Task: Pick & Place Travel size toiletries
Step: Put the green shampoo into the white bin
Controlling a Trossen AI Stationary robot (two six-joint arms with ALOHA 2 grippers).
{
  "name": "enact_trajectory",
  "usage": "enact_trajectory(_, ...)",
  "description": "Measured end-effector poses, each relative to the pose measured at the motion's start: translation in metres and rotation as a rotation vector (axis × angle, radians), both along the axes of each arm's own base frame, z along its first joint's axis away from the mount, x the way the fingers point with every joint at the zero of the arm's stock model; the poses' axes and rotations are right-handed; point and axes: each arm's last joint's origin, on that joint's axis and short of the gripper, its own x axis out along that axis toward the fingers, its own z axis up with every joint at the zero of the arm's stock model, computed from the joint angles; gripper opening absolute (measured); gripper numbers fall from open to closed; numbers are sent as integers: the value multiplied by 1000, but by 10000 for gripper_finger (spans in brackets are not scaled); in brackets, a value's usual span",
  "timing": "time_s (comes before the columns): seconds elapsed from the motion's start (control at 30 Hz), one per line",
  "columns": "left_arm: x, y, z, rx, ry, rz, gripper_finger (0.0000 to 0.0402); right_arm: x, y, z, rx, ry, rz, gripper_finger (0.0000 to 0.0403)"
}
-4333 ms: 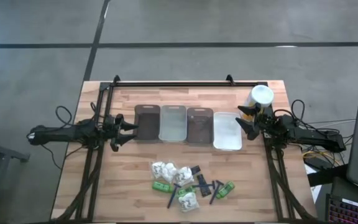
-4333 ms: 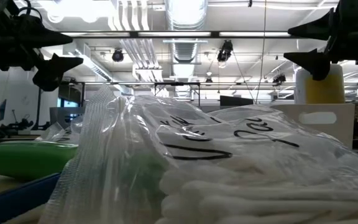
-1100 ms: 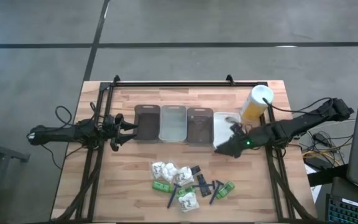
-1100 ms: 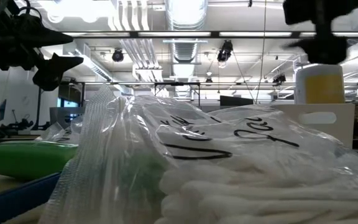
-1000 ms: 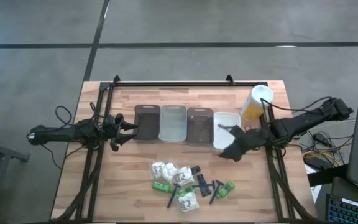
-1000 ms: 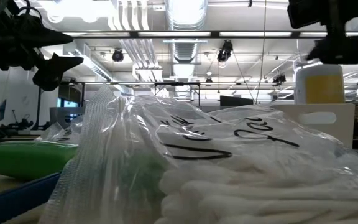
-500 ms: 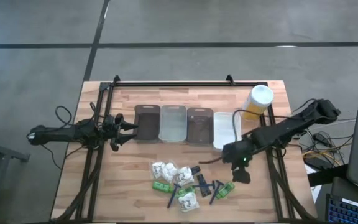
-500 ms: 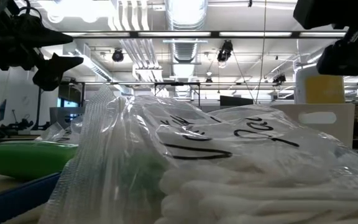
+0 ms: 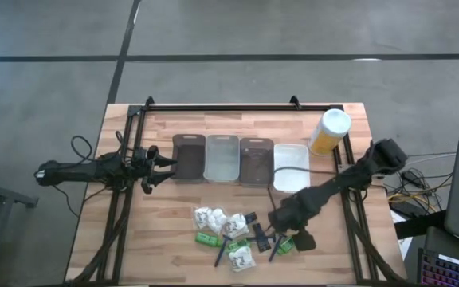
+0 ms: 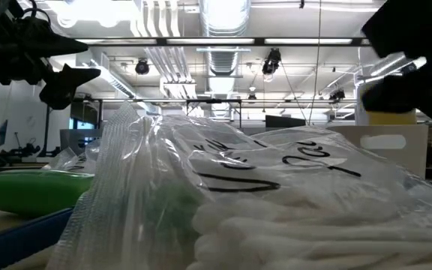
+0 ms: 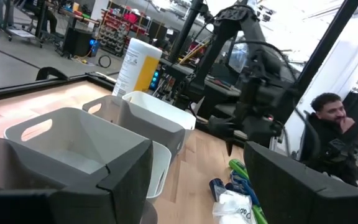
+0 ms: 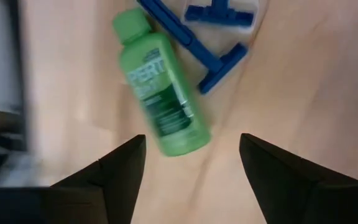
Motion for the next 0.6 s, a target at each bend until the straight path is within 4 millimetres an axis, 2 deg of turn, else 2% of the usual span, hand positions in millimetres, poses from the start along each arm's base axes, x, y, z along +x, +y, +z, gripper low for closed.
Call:
enact_trajectory(0.1, 0, 0, 0, 0, 0, 1, 257, 3, 14, -2, -112, -38, 117, 254)
enact_trajectory(0.23, 0, 0, 0, 0, 0, 1, 257, 5, 31, -5, -132, -34, 189, 269)
enact_trajectory(0.43, 0, 0, 0, 0, 0, 1, 257, 5, 48, -14, -142, -16, 213, 302)
enact_trajectory(0.6, 0, 0, 0, 0, 0, 1, 257, 5, 53, -25, -152, -3, 184, 322)
